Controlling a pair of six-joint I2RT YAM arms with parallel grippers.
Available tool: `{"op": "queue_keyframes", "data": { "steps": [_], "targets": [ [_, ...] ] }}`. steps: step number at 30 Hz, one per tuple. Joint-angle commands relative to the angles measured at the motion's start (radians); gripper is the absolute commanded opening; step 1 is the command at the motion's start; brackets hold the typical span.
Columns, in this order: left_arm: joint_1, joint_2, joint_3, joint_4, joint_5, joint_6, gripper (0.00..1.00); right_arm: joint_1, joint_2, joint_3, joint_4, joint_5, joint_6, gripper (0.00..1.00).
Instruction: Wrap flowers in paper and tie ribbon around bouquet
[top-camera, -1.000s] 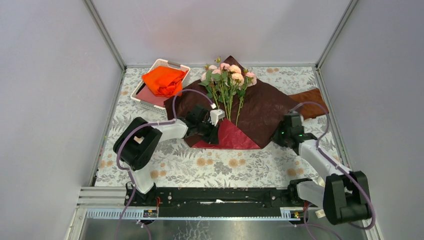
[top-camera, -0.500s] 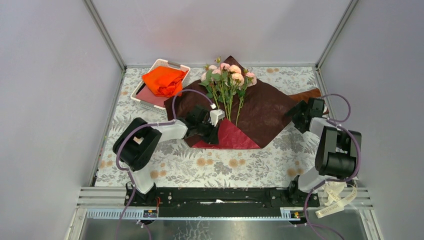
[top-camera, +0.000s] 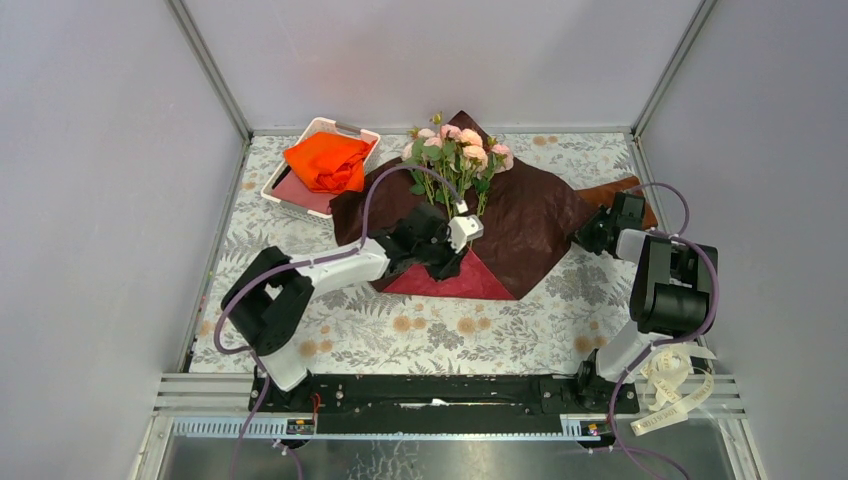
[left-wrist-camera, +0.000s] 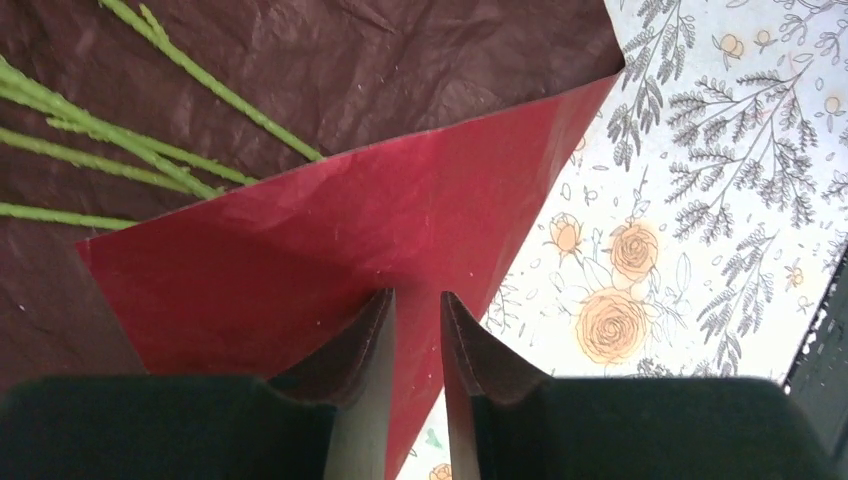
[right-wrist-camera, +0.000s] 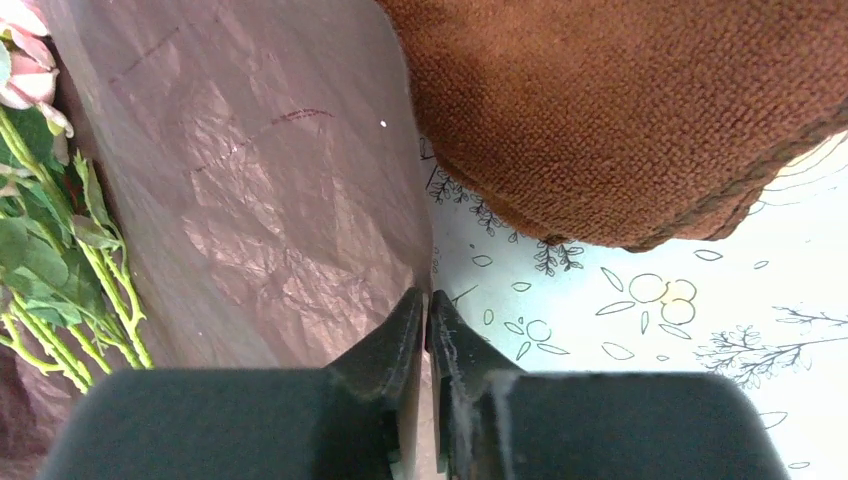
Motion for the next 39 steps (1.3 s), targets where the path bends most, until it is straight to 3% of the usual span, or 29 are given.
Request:
{"op": "queue_keyframes", "data": {
  "steps": [1, 4, 8, 16, 23, 29, 34, 39],
  "targets": [
    [-0.022, 0.050, 0.053, -0.014, -0.044, 0.061, 0.31, -0.001, -0.042, -0.005, 0.023, -0.035, -0.024, 0.09],
    [-0.026, 0.118, 0.098, 0.013, -0.071, 0.051, 0.31, -0.001, -0.080, -0.005, 0.007, -0.034, -0.042, 0.00],
    [-0.024, 0.207, 0.160, 0.012, -0.132, 0.044, 0.31, 0.000, -0.152, -0.003, -0.027, -0.020, -0.075, 0.00],
    [-0.024, 0.247, 0.127, 0.030, -0.123, 0.035, 0.31, 0.037, -0.258, 0.031, -0.009, -0.090, -0.121, 0.00],
    [-0.006, 0.255, 0.093, 0.080, -0.132, 0.022, 0.30, 0.288, -0.286, 0.200, -0.082, -0.085, -0.159, 0.00],
    [0.050, 0.237, 0.004, 0.258, -0.069, -0.059, 0.29, 0.457, -0.289, 0.238, 0.049, -0.113, -0.031, 0.00],
    [0.081, 0.249, -0.024, 0.335, -0.014, -0.152, 0.29, 0.605, -0.179, 0.292, 0.160, -0.091, 0.026, 0.00],
    [0.131, 0.270, -0.049, 0.407, 0.060, -0.260, 0.29, 0.669, -0.077, 0.350, 0.252, -0.086, 0.091, 0.00]
  ]
}}
